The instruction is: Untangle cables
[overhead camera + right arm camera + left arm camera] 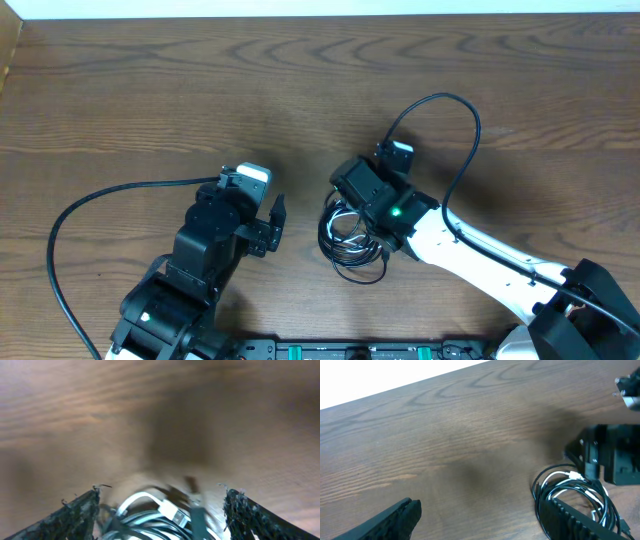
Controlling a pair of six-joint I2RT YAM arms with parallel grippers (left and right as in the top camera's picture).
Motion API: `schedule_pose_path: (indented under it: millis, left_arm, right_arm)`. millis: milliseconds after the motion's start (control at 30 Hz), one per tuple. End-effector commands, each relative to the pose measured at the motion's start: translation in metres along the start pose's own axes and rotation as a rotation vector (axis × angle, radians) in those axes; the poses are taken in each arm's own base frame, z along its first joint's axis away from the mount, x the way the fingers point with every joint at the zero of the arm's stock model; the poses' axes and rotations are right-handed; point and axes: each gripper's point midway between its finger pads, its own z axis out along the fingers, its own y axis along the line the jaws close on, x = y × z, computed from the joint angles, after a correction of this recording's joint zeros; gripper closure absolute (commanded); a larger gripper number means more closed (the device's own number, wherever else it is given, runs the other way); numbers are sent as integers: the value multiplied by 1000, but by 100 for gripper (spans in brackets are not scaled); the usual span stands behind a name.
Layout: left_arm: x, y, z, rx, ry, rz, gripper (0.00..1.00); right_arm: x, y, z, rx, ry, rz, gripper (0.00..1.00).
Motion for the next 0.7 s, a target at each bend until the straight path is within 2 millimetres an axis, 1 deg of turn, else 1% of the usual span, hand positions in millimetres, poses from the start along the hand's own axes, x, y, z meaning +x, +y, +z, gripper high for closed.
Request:
schedule_pose_path:
  millis: [0,100,200,400,667]
  left_arm:
    - [-6,3,-3,-15,-15,-18,19]
    - [-6,3,-3,-15,-15,-18,18]
    - [-6,3,-3,-15,-15,-18,19]
    - [-6,3,-3,-15,-15,-18,19]
    - [-6,3,-3,-15,-15,-18,19]
  right_arm:
    - [-2,3,0,-6,-17,-37,21]
    - [3,3,0,-13,13,-41,22]
    - [15,3,-1,-21,67,-41,25]
    - [45,-7,-8,33,181,95,26]
    - [59,3,-15,7,192,70,27]
